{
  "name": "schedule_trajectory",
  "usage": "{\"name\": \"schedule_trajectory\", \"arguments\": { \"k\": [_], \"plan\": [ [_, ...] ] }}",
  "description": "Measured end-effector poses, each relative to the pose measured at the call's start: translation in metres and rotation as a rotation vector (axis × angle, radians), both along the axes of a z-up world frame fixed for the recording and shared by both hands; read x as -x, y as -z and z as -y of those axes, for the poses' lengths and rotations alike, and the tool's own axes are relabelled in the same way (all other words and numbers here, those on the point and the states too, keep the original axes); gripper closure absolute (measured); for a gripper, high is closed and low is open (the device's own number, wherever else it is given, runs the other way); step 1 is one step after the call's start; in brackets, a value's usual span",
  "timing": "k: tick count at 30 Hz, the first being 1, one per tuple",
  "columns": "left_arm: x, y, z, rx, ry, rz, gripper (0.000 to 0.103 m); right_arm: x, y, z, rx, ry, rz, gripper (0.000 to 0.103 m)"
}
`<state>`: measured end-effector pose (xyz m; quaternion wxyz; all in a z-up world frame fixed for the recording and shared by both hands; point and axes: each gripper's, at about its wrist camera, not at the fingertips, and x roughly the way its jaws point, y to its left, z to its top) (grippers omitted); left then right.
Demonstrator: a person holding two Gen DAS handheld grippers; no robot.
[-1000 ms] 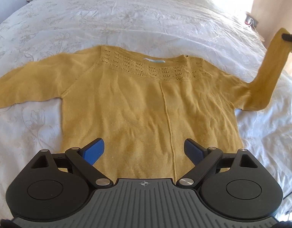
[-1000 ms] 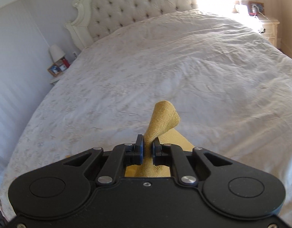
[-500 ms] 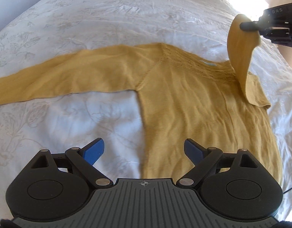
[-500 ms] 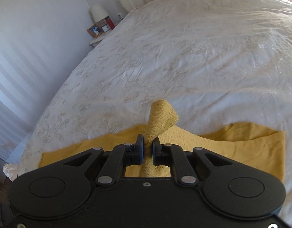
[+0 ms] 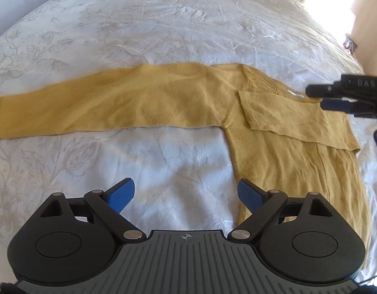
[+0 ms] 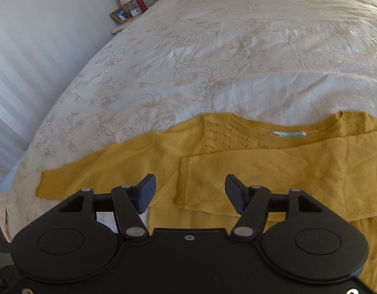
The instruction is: Fold small clothes
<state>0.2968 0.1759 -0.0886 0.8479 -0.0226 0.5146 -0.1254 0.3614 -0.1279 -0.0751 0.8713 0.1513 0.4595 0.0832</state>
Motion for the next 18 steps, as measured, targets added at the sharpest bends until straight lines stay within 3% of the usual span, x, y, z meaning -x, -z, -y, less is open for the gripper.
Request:
{"name": "schedule_trajectory", "arguments": {
  "k": [7, 11, 18],
  "plan": [
    [-0.030, 0.002, 0.038, 0.046, 0.046, 0.023, 0.011, 0.045, 0.028, 0.033, 0.133, 0.033, -0.105, 0.027],
    [-0.045, 0.004, 0.064, 0.081, 0.040, 0.027, 0.011, 0.062, 0.039, 0.056, 0.139, 0.048, -0.147, 0.026],
    [-0.067, 0.022, 0.110, 0.098, 0.070, 0.032, 0.011, 0.072, 0.050, 0.088, 0.156, 0.051, -0.144, 0.019]
  ]
}}
